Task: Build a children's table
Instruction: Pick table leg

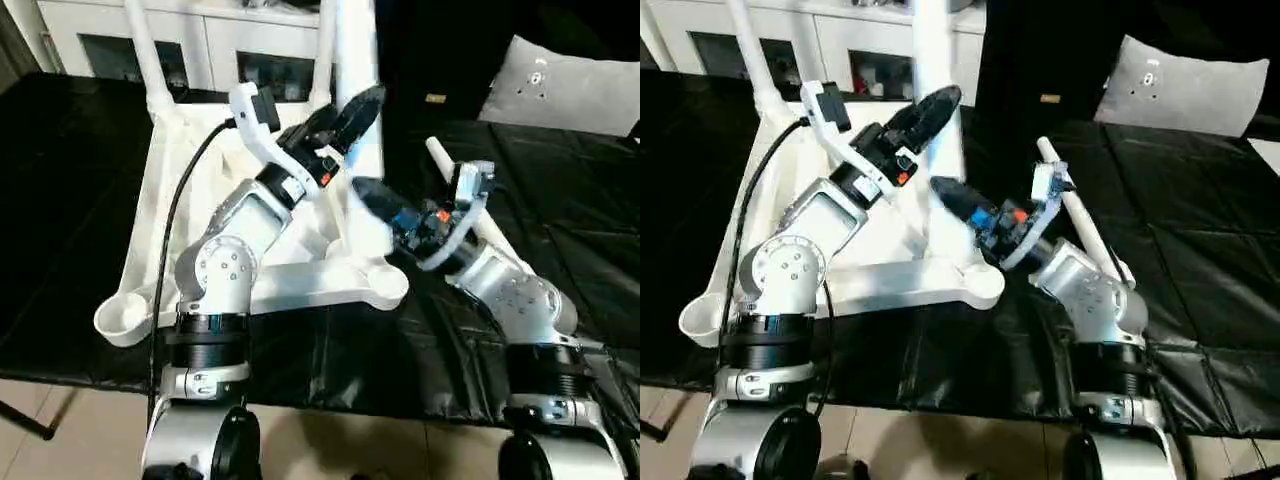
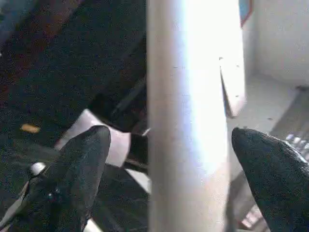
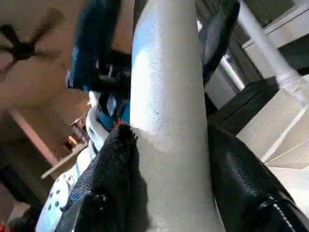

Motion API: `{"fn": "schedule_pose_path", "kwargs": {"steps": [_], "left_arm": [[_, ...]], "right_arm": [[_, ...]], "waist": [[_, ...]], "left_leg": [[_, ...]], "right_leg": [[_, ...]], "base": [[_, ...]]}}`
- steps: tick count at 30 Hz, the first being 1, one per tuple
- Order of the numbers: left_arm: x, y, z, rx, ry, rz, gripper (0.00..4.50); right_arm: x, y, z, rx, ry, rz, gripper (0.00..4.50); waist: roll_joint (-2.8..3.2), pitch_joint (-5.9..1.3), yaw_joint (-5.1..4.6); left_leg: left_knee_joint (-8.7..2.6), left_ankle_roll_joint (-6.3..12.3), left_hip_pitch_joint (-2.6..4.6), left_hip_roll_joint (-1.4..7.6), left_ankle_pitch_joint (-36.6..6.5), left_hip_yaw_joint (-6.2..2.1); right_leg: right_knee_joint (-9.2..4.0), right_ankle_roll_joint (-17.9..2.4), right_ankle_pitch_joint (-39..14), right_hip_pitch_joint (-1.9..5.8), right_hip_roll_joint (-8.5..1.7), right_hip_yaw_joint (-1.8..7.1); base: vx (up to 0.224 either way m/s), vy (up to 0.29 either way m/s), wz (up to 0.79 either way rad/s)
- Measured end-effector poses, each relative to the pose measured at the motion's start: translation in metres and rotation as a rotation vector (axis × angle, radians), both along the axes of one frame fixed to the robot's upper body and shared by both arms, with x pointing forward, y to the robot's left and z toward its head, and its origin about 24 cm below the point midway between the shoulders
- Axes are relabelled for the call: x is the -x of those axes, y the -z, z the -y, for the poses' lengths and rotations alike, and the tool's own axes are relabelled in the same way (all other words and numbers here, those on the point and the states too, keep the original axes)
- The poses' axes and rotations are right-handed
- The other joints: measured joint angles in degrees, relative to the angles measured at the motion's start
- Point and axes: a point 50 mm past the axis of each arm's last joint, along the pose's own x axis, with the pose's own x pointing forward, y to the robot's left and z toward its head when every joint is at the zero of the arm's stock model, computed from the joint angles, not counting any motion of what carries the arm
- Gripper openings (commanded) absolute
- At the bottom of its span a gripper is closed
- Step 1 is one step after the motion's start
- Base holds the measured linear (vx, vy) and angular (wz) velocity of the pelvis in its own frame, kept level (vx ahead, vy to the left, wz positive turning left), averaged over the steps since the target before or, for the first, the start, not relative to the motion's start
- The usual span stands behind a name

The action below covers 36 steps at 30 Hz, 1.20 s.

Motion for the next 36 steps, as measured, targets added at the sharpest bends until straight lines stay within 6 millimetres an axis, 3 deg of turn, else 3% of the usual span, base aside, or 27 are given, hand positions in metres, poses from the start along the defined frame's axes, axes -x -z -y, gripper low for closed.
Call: {"fn": "schedule_pose_path", "kwargs": {"steps": [4, 21, 28, 30, 36], "left_arm": [[0.004, -0.005, 0.000, 0.028, 0.029, 0.034, 4.50], [0.014, 0.000, -0.006, 0.110, 0.140, 0.075, 2.98], [0.014, 0.001, -0.008, 0.106, 0.136, 0.071, 2.58], [0.014, 0.001, -0.008, 0.106, 0.135, 0.071, 2.22], [0.014, 0.001, -0.009, 0.117, 0.138, 0.067, 1.95]], "right_arm": [[0.003, 0.001, -0.002, 0.001, -0.025, -0.002, 1.91], [0.011, -0.001, -0.004, -0.014, -0.091, 0.020, 1.91], [0.011, -0.001, -0.005, -0.014, -0.099, 0.022, 1.91], [0.011, -0.001, -0.005, -0.012, -0.098, 0.024, 1.91], [0.011, -0.002, -0.006, 0.000, -0.090, 0.039, 1.91]], "waist": [[-0.01, 0.01, 0.00], [-0.04, 0.01, 0.04], [-0.04, 0.01, 0.01], [-0.04, 0.01, 0.01], [-0.04, 0.01, -0.01]], "left_leg": [[0.00, 0.00, 0.00, 0.00, 0.00, 0.00], [0.00, -0.01, 0.01, 0.00, 0.01, -0.01], [0.00, -0.02, 0.01, 0.00, 0.01, -0.01], [0.00, -0.02, 0.01, 0.00, 0.01, -0.01], [0.00, -0.02, 0.01, 0.00, 0.01, -0.01]], "right_leg": [[0.00, 0.01, 0.00, 0.00, 0.00, -0.01], [-0.02, 0.05, 0.03, 0.01, 0.00, 0.00], [-0.01, 0.05, 0.03, 0.02, 0.00, 0.00], [-0.02, 0.05, 0.03, 0.02, 0.00, 0.00], [-0.02, 0.05, 0.03, 0.02, 0.00, 0.00]], "base": [[0.000, 0.000, 0.00], [0.000, 0.000, 0.00], [0.000, 0.000, 0.00], [0.000, 0.000, 0.00], [0.000, 0.000, 0.00]]}}
